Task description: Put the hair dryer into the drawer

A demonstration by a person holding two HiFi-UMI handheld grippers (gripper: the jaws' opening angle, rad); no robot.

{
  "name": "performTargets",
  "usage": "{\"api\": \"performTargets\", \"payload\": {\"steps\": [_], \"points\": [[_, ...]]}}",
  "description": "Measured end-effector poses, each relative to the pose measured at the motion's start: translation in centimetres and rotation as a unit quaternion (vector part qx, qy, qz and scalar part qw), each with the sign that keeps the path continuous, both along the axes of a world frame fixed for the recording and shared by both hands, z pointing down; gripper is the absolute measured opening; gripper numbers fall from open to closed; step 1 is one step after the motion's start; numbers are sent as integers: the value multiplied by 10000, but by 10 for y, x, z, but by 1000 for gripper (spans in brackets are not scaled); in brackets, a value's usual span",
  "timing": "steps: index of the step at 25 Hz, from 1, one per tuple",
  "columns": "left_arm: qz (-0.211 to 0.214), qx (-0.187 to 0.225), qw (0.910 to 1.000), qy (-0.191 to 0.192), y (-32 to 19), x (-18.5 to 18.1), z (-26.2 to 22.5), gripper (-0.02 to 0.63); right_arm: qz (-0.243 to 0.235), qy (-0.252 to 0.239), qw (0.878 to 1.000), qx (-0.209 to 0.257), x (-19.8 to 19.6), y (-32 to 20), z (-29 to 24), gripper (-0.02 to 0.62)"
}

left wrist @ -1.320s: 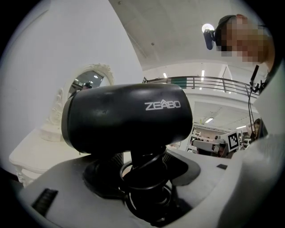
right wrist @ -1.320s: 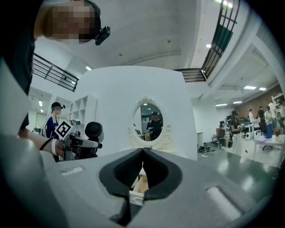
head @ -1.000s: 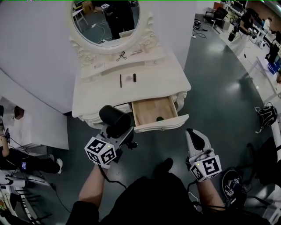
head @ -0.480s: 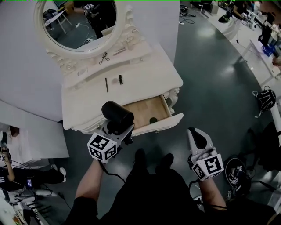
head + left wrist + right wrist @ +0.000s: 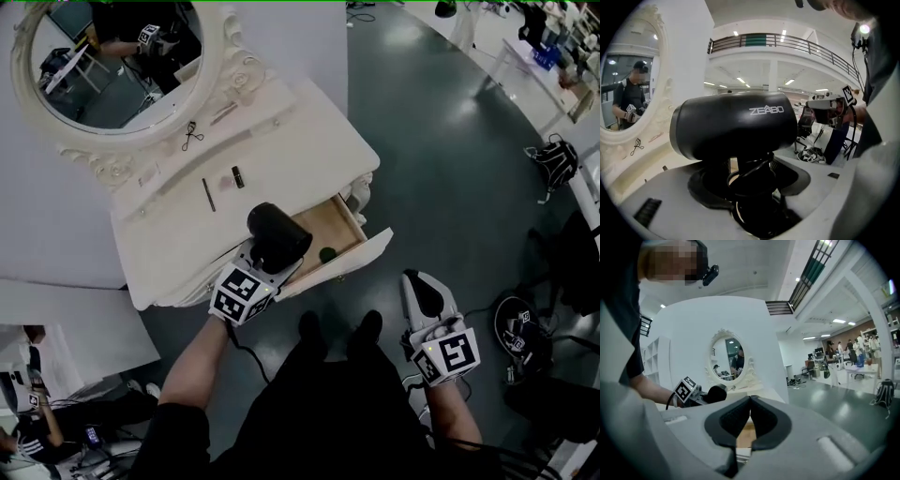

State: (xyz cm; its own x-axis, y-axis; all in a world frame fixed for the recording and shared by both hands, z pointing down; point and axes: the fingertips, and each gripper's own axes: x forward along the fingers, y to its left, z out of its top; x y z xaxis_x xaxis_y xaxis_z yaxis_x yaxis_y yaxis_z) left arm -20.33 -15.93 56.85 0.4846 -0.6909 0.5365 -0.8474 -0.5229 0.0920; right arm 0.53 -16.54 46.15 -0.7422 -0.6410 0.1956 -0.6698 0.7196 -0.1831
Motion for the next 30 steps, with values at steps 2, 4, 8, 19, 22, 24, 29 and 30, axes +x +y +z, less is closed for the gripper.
{"api": "performTargets", "payload": {"steps": [2,4,8,19,22,24,29,30], "points": [[220,-148,9995,-195,-6,1,17,258,108,-14,9999,-70,0,-1,5,2],[421,-279,9979,-399,-12,0,35,258,195,-14,9998,-97,1,-1,9,2],[854,-480,9917,-836,-20,3,68,258,360,-3,9993,-129,6,-2,12,2],[1578,-1033,9707,-1486,-30,24,151,256,622,81,9976,-302,27,2,25,2],[1687,-1164,9653,-1621,-32,24,168,256,646,118,9973,-325,29,2,29,2],[1802,-1234,9600,-1754,-33,26,178,256,679,123,9969,-388,30,2,32,2],[2132,-1435,9467,-1944,-35,35,201,256,758,133,9958,-494,35,1,38,2],[2170,-1480,9447,-1965,-36,36,206,256,772,138,9956,-512,35,0,40,2]]}}
